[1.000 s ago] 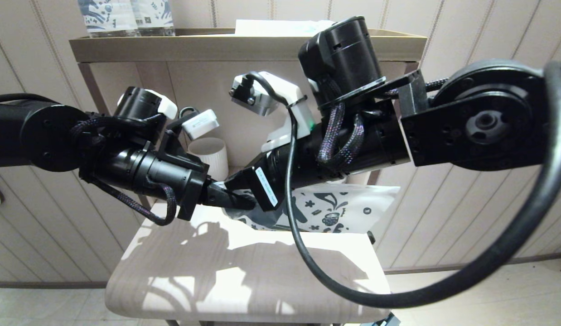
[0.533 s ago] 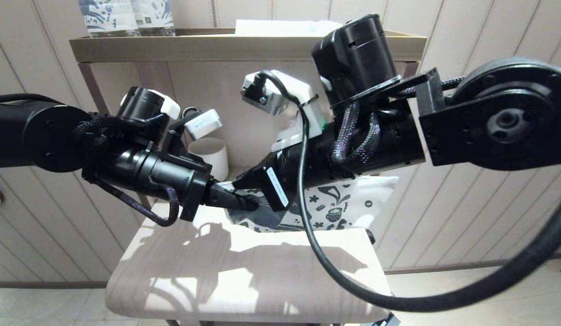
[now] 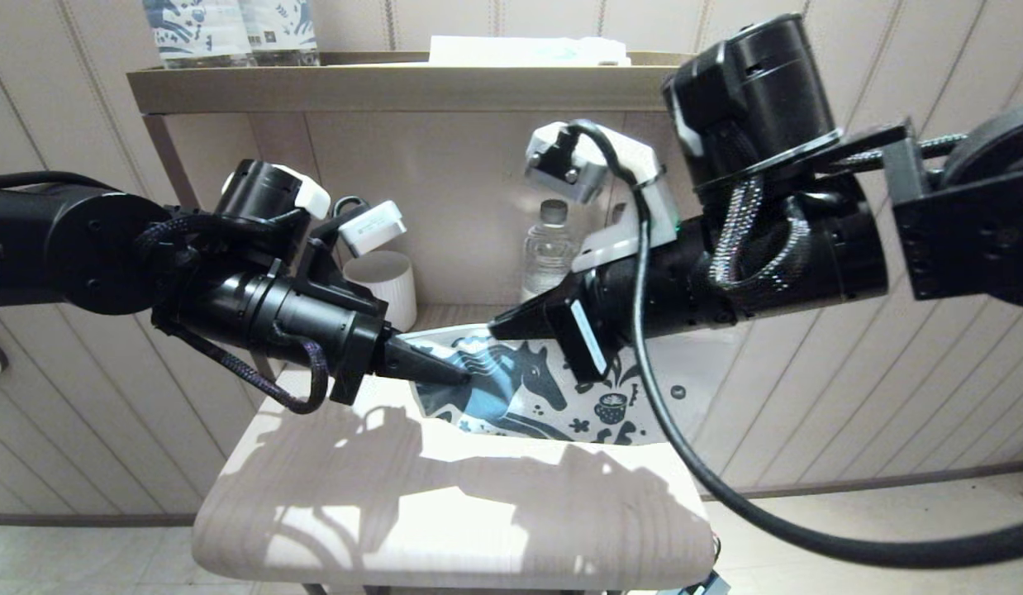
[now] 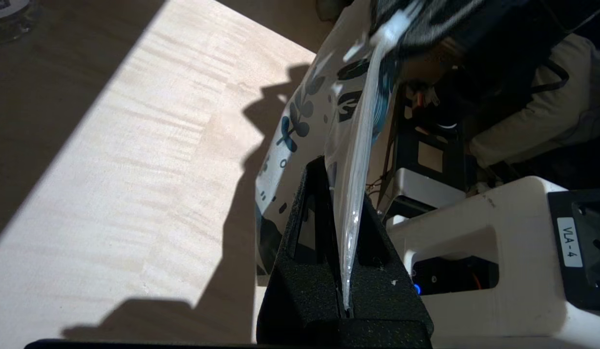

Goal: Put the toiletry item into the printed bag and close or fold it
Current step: Close the strorage bag and place it on the desk

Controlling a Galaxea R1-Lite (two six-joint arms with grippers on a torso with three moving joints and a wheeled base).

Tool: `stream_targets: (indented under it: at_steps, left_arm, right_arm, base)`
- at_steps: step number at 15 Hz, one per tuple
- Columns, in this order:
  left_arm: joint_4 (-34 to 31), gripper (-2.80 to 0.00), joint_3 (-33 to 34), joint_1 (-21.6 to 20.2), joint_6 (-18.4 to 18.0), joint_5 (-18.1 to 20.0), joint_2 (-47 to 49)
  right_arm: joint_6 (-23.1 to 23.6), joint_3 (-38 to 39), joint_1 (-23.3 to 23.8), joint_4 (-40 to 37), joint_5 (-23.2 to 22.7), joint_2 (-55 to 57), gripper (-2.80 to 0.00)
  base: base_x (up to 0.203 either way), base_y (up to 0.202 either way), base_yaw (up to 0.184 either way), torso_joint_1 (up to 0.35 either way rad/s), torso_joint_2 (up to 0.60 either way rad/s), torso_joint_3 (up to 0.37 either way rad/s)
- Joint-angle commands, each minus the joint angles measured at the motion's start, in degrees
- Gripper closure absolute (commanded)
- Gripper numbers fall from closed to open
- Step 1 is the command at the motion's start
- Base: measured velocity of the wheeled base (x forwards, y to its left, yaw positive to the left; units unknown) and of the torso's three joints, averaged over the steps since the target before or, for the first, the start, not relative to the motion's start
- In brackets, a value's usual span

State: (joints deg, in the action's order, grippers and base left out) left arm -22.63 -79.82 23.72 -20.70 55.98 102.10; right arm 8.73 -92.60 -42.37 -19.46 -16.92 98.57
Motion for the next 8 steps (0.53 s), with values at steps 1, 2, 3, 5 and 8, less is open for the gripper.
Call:
stream_targets:
  at_steps: [1, 2, 3, 5, 8]
  left_arm:
    - [-0.14, 0.0, -0.08, 0.01, -0.13, 0.35, 0.21]
    - [-0.14, 0.0, -0.33, 0.01, -0.13, 0.35, 0.29]
    - [-0.14, 0.0, -0.33, 0.01, -0.13, 0.35, 0.21]
    - [-0.14, 0.0, -0.42, -0.08, -0.04, 0.35, 0.05]
    - [-0.05, 0.0, -0.47, -0.22, -0.04, 0.35, 0.21]
  right_arm:
    - [0.07, 2.79, 1.32, -0.14, 0.0, -4.56, 0.0]
    - [0.06, 4.73, 2.49, -0.19, 0.02, -6.66, 0.0]
    - [0.06, 7.16, 3.79, -0.14, 0.03, -8.63, 0.0]
    - [0.05, 11.34, 6.42, -0.06, 0.02, -12.1, 0.0]
    - [-0.14, 16.59, 9.95, 0.03, -0.08, -16.45, 0.0]
  base:
    - [0.0, 0.0, 0.0, 0.0, 0.0, 0.0]
    - [0.0, 0.0, 0.0, 0.0, 0.0, 0.0]
    - [0.0, 0.0, 0.0, 0.0, 0.0, 0.0]
    - [0.0, 0.0, 0.0, 0.0, 0.0, 0.0]
    - [0.0, 0.0, 0.0, 0.0, 0.0, 0.0]
